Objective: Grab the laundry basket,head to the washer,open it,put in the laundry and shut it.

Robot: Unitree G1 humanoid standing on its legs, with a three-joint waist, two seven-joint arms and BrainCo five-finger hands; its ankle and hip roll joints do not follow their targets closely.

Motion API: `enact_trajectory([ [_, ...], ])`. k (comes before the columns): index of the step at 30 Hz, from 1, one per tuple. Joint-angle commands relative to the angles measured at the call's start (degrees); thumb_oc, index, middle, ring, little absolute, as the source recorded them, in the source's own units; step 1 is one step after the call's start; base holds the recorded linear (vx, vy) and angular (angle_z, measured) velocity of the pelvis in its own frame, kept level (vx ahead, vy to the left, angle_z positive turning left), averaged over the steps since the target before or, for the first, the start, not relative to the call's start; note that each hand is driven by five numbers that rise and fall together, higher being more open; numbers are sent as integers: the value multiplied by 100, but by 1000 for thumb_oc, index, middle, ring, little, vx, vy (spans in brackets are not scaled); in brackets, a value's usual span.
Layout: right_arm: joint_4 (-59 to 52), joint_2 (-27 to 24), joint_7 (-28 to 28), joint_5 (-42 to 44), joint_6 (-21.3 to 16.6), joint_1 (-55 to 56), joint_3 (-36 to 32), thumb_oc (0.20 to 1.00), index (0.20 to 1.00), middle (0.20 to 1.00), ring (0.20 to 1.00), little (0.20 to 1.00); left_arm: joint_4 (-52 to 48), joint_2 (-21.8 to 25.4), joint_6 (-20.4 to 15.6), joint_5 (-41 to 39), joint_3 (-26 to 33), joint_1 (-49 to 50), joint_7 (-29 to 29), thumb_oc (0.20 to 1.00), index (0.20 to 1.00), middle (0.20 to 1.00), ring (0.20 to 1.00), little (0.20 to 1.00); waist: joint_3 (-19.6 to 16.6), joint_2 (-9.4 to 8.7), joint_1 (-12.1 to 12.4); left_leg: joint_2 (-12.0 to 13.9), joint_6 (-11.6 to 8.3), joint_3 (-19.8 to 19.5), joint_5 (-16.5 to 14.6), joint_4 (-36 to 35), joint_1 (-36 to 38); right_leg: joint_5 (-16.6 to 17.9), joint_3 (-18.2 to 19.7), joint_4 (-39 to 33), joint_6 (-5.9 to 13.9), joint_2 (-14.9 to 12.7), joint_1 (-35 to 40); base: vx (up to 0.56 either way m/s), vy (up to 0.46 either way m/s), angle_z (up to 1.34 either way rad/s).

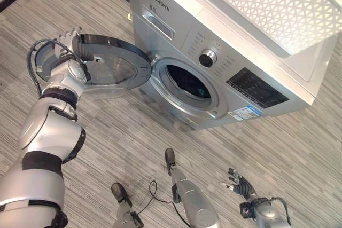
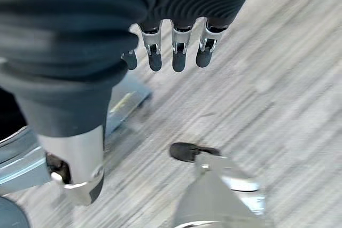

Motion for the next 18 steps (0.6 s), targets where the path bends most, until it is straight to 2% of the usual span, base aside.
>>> enact_trajectory([
  [1,-125,-219,78,-119,4,31,-353,1000,1000,1000,1000,1000,584,-275,206,-149,122,631,-1229,1000,1000,1000,1000,1000,471,-143,-161,177,-179,-441,-309,67,323,-558,74,85,690,-48,206,0,0,0],
  [4,104,-198,142,-216,65,53,-326,1000,1000,1000,1000,1000,381,-778,183,55,-16,964,-1266,1000,1000,1000,1000,1000,481,-97,-144,159,-176,-445,-315,67,386,-588,79,94,667,-55,281,5,7,3],
  [11,862,58,8,-343,220,-195,-324,1000,1000,1000,1000,1000,-408,-2742,36,-249,-156,2444,-1290,1000,1000,1000,1000,1000,389,109,-48,82,-115,-386,-433,67,826,-752,124,133,629,-102,723,35,32,4],
  [12,862,57,8,-343,220,-191,-325,1000,1000,1000,1000,1000,-408,-2745,37,-249,-158,2447,-1289,1000,1000,1000,1000,1000,390,109,-44,83,-115,-383,-434,67,831,-752,126,132,629,-101,727,55,38,6],
  [13,917,112,-7,-357,273,-237,-287,1000,1000,1000,1000,1000,-610,-3256,2,-398,-291,2871,-1260,1000,1000,1000,1000,1000,336,158,-37,59,-95,-352,-471,67,981,-807,153,144,614,-108,857,-14,25,5],
  [14,931,136,-12,-364,302,-251,-285,1000,1000,1000,1000,1000,-709,-3440,-27,-500,-321,3024,-1272,1000,1000,1000,1000,1000,305,143,-34,8,-58,-316,-376,67,981,-744,168,157,572,-148,849,5,35,3],
  [17,1261,255,-36,-303,360,-253,-366,1000,1000,1000,1000,1000,-924,-3918,-166,-925,-433,3324,-1329,1000,1000,1000,1000,1000,210,194,6,-37,-29,-240,-463,67,1265,-775,215,140,561,-160,1129,29,21,0],
  [18,1261,255,-36,-303,360,-253,-367,1000,1000,1000,1000,1000,-924,-3919,-166,-925,-433,3324,-1328,1000,1000,1000,1000,1000,213,193,8,-37,-29,-238,-464,67,1270,-775,217,139,562,-159,1133,39,18,-2],
])
